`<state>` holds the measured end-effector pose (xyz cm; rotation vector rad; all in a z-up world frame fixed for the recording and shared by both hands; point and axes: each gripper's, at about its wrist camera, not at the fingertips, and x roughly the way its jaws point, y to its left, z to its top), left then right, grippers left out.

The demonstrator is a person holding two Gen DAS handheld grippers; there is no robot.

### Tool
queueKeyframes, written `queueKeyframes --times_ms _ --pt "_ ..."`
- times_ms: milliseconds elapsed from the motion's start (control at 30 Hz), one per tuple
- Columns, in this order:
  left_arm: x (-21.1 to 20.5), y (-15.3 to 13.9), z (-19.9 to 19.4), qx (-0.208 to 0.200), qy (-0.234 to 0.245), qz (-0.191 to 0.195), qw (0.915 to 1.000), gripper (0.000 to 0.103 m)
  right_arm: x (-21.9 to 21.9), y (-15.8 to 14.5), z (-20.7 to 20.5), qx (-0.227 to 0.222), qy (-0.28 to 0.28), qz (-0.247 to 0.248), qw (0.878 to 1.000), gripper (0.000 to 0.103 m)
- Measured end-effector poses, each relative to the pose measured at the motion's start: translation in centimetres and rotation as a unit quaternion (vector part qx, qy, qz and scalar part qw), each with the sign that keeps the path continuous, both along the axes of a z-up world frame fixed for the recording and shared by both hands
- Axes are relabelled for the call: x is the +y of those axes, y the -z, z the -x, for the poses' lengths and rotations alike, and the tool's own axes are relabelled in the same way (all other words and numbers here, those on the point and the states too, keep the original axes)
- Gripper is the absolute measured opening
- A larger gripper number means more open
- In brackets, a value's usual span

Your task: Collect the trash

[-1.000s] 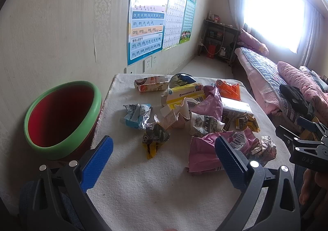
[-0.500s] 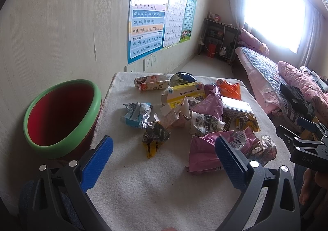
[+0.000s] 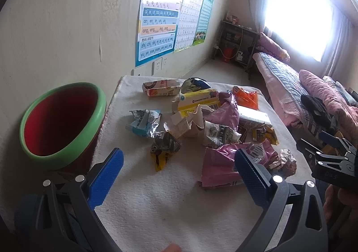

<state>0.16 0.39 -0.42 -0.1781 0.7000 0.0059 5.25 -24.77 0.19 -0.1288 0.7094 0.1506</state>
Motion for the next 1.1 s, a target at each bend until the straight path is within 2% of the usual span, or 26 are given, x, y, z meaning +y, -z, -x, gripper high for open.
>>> queueKeyframes --times_ms 167,333,533,733,1100 --pt "-0.2 0.1 -0.2 0.007 0.000 -0.003 1.0000 0.095 -0.1 -0.2 -0.3 0.000 -0.001 -0.003 1.000 0.099" --pt "0.7 0.7 -1.1 0.035 -0.015 0.012 0.9992 0.095 -0.8 -0.6 -1.2 0.002 0.002 -0.008 1.000 0.099" --pt "1.7 1.3 -2.2 0.063 -0.035 0.028 0.9970 0.095 -1.7 0.0 -2.5 0.028 0.000 -0.009 1.000 0.099" --pt "1.4 1.9 -4.1 0.091 -0.015 0.027 0.9954 0.095 -1.7 0.7 -4.2 0.052 -0.016 -0.007 0.998 0.099" --pt "0.1 1.1 -8.9 0.108 0.029 -0.002 0.9938 0.095 -1.6 2.2 -7.3 0.085 -0.028 -0.018 0.996 0.099"
